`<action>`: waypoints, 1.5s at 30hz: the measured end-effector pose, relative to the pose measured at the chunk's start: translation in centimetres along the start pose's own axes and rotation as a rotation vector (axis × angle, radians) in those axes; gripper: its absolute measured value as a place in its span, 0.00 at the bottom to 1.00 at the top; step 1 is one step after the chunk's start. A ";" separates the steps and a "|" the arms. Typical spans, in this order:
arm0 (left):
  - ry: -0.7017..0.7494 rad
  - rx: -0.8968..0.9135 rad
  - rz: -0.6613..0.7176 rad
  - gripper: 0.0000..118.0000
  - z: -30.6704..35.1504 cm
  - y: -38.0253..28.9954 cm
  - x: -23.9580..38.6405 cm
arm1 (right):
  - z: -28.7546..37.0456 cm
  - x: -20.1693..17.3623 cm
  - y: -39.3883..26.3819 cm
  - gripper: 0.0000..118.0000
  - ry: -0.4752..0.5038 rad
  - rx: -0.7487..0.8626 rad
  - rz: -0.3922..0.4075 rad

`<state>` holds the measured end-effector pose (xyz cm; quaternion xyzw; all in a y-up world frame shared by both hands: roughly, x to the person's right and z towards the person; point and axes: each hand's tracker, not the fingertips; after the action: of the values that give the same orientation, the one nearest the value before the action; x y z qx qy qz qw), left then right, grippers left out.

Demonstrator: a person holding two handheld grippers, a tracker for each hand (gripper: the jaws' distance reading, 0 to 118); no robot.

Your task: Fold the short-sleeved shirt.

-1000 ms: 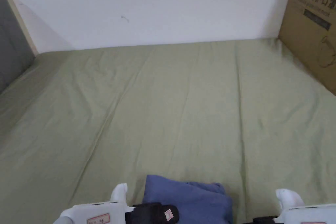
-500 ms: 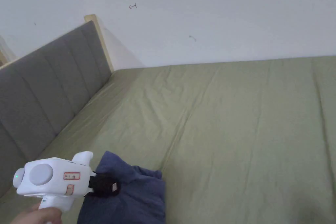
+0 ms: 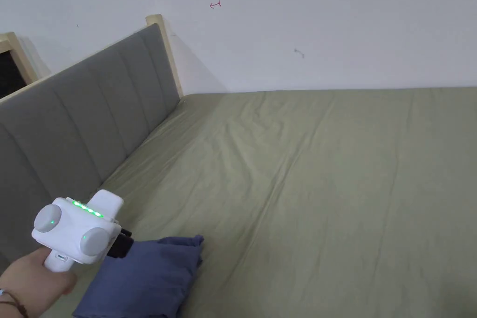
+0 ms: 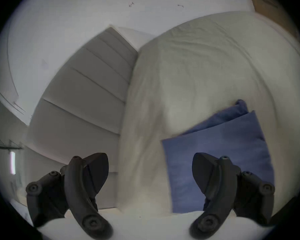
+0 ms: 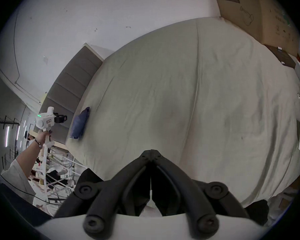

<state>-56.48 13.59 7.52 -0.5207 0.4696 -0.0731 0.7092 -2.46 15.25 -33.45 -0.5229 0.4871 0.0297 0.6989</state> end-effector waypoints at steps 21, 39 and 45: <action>-0.613 0.683 0.537 0.00 27.0 6.9 17.0 | 5.9 -4.3 3.3 0.00 -0.015 0.332 0.131; -0.199 0.996 0.515 0.97 35.9 8.0 22.6 | 9.0 -7.4 4.3 1.00 -0.379 0.993 0.295; -0.263 0.953 0.506 0.97 35.5 9.2 23.0 | 8.1 -7.0 4.5 1.00 -0.391 0.962 0.286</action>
<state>-21.06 27.85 -12.88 -0.0181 0.4024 -0.0392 0.9144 -3.38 26.74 -31.81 -0.0570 0.3730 -0.0051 0.9261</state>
